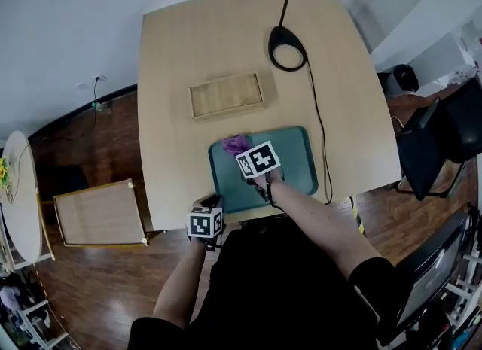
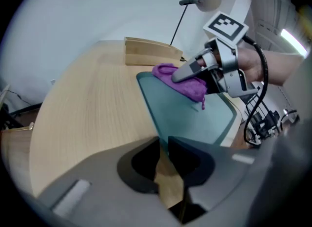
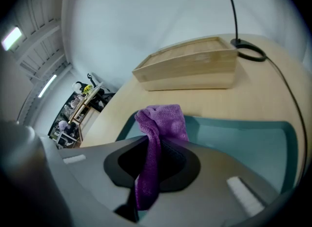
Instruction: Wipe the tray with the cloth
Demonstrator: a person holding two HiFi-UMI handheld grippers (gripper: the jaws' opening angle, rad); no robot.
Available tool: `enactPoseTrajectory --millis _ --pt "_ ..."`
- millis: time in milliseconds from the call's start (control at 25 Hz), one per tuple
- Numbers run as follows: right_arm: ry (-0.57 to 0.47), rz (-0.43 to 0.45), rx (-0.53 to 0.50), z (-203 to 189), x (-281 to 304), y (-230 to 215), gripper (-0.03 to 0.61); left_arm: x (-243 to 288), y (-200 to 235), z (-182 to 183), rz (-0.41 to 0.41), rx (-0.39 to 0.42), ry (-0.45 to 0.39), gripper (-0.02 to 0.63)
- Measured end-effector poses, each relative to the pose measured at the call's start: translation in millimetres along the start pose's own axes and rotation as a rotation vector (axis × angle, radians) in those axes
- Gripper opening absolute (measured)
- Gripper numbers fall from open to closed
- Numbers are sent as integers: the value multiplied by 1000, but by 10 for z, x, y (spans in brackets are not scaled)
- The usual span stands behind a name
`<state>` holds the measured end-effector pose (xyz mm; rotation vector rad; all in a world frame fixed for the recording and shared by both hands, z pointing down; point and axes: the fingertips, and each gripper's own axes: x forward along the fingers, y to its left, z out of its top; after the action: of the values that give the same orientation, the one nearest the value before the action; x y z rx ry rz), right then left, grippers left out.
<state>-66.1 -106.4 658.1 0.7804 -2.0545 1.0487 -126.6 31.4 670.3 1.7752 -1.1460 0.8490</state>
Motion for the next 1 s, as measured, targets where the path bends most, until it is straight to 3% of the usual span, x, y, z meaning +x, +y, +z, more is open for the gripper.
enactPoseTrajectory --millis 280,400,560,680,880,1000 --pt "-22 -231 14 -318 -775 -1137 49 -11 10 6 16 -24 -13 80" --pt "-53 -280 73 -381 -987 -1507 49 1 20 42 35 12 -8 80" --pt "-80 -349 112 -396 -1196 -1826 49 82 -210 50 4 96 27 95" --pt "-83 -366 108 -398 -1234 -1925 49 123 -293 67 6 144 46 104" --pt "-26 -382 105 -483 -1122 -1865 49 133 -307 102 -41 59 32 89" --pt "-10 -334 83 -482 -919 -1568 49 107 -278 128 -34 21 12 83"
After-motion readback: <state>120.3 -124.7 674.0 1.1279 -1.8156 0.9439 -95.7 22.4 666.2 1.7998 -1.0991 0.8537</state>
